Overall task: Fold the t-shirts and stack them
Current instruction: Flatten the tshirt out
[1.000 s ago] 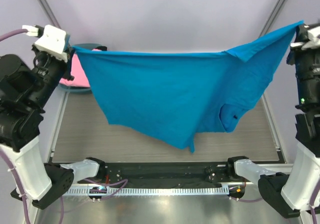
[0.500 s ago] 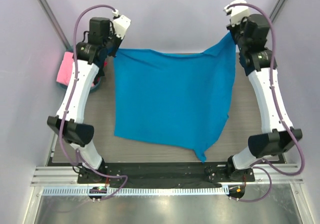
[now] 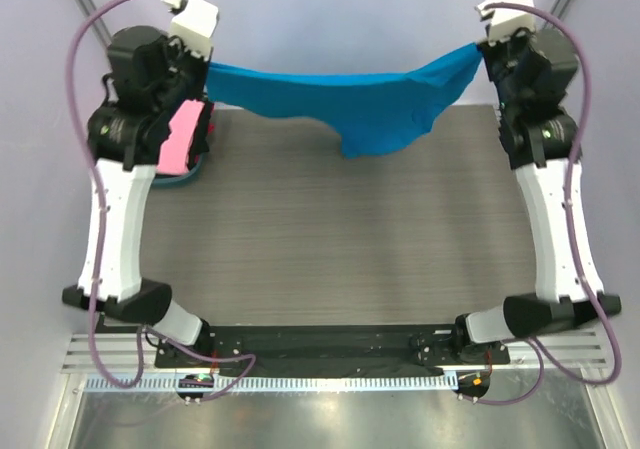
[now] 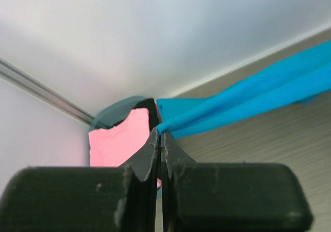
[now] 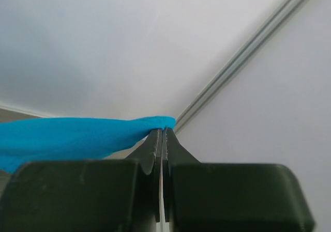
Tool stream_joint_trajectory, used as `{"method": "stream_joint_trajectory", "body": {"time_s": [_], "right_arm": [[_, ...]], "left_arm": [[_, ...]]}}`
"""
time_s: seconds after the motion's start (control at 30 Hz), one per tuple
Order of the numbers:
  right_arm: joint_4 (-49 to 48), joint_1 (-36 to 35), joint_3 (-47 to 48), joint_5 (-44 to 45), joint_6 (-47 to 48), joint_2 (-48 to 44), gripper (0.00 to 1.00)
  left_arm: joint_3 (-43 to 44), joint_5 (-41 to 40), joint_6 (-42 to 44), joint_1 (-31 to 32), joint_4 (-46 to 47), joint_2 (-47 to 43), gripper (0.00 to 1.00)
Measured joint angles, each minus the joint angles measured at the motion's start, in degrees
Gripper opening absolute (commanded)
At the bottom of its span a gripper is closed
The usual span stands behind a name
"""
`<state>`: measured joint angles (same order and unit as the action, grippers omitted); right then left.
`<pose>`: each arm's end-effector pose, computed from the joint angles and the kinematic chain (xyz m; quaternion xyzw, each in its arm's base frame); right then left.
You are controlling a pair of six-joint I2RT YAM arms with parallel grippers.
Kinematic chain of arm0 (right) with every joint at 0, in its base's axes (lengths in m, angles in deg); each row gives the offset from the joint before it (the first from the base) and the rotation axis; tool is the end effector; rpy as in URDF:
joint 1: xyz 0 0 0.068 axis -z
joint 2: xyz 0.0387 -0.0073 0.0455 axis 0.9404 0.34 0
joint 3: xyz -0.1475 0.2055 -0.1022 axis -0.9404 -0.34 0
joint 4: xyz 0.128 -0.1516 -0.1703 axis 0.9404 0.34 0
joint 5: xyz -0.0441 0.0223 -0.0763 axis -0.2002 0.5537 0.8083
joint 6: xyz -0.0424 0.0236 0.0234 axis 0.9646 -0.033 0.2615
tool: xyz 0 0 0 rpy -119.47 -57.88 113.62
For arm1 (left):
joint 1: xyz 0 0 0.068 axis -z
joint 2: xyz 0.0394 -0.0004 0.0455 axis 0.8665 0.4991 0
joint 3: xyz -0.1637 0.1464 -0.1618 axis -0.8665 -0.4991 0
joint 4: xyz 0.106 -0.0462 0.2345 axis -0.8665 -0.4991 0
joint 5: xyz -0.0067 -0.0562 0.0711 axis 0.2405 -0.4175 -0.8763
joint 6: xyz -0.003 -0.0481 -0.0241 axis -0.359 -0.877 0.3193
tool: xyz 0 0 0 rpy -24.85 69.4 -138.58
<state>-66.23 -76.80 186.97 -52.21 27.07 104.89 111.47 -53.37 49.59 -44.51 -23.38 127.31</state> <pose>0.2855 0.0264 0.5442 -0.1524 0.6628 -0.2232 0.6983 0.2694 -0.0717 0.5579 0.1970 0.7425 0.0478 0.6385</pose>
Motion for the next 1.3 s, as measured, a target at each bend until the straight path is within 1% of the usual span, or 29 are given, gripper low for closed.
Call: {"method": "stream_joint_trajectory", "body": {"time_s": [0.17, 0.27, 0.43, 0.57, 0.67, 0.77, 0.9, 1.0, 1.13, 1.23, 1.3], "right_arm": [[1.20, -0.02, -4.02, -0.66, -0.50, -12.70, 0.01], [2.86, -0.02, -4.50, -1.09, -1.01, -19.04, 0.01], [6.71, -0.02, -3.69, -1.77, -1.53, -25.51, 0.01], [9.57, -0.02, 0.52, -2.27, -1.51, -26.18, 0.01], [10.99, -0.02, 4.79, -2.45, -1.44, -24.37, 0.01], [10.36, -0.02, 7.48, -2.54, -0.98, -21.64, 0.01], [7.54, -0.02, 5.51, -2.56, 0.07, -18.12, 0.01], [4.92, -0.02, 0.72, -2.64, 0.50, -15.13, 0.01], [2.19, -0.02, -6.34, -3.50, 0.66, -10.03, 0.01], [1.07, -0.02, -13.77, -4.31, 0.63, -5.97, 0.01], [0.66, -0.04, -18.51, -4.83, 0.68, -3.91, 0.01]], "left_arm": [[-5.33, 0.59, -0.48, 0.00, 0.57, -11.41, 0.00], [-8.15, 0.74, -0.48, 0.00, 0.57, -17.20, 0.00], [-9.86, 0.87, -0.46, 0.00, 0.52, -23.80, 0.00], [-8.13, 0.87, -0.15, 0.00, 0.50, -25.31, 0.00], [-4.87, 0.90, 0.42, -0.04, 0.66, -24.22, 0.00], [-1.70, 0.85, 1.44, -0.15, 1.22, -21.33, 0.00], [-2.40, 0.39, 2.95, -0.22, 2.86, -17.11, 0.00], [-7.72, 0.31, 3.93, -0.26, 4.63, -13.84, 0.00], [-17.94, 0.63, 5.46, -0.33, 7.15, -8.94, 0.00], [-25.42, 1.77, 6.23, -0.33, 7.93, -3.93, 0.00], [-28.63, 2.62, 6.25, -0.33, 8.17, -0.57, 0.00]]}}
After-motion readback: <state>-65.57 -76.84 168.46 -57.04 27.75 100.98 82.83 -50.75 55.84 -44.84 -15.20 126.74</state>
